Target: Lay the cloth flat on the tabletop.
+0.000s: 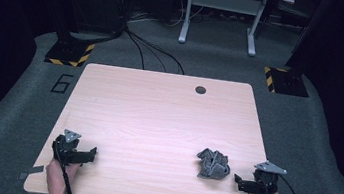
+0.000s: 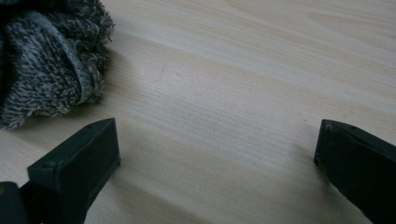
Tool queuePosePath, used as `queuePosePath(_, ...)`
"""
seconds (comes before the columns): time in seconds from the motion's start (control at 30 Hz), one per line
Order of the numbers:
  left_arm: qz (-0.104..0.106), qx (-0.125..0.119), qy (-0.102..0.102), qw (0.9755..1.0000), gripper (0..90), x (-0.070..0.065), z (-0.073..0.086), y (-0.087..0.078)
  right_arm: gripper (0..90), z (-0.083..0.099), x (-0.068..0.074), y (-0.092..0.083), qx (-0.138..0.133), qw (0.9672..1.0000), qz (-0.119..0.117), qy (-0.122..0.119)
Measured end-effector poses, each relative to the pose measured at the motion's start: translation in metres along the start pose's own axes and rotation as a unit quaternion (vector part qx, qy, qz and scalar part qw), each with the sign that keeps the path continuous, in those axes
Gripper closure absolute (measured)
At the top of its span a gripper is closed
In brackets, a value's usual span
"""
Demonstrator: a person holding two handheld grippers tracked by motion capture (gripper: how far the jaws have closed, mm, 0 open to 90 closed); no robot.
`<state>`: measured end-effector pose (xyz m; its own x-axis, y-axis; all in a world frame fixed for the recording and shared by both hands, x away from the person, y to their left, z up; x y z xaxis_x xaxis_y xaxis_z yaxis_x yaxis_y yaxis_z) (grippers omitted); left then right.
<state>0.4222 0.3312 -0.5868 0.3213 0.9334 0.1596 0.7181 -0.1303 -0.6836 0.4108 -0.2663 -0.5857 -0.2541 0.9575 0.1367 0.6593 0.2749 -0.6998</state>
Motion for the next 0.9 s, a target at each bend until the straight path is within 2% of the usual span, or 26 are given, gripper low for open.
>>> queuePosePath(0.6, 0.002, 0.002, -0.006, 1.0000, 0.6, 0.0002, 0.0006, 0.0001, 0.0, -0.0005, 0.0000, -0.0002, 0.001, 1.0000, -0.003, 0.006)
queuePosePath(0.77, 0.002, 0.002, -0.006, 1.0000, 0.7, 0.0001, 0.0004, 0.0002, 0.6, -0.0012, 0.0000, 0.0002, 0.003, 0.9999, 0.004, 0.015)
queuePosePath(0.9, 0.002, 0.004, -0.011, 0.9999, 0.7, 0.0004, 0.0006, 0.0004, 1.0, -0.0019, -0.0017, 0.0001, 0.010, 0.9999, 0.009, 0.011)
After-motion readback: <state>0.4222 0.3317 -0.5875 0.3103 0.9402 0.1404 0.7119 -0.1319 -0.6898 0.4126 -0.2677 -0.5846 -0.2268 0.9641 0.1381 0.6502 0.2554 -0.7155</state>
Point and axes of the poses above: each handheld gripper's, and its own axes: y roughly forward along the jaws, z roughly out of its underside, x roughly to its left, the point moved 8 cm from there along y, roughly forward along the jaws, and after that the axes turned 11 degrees about y, right-handed, at the moved point
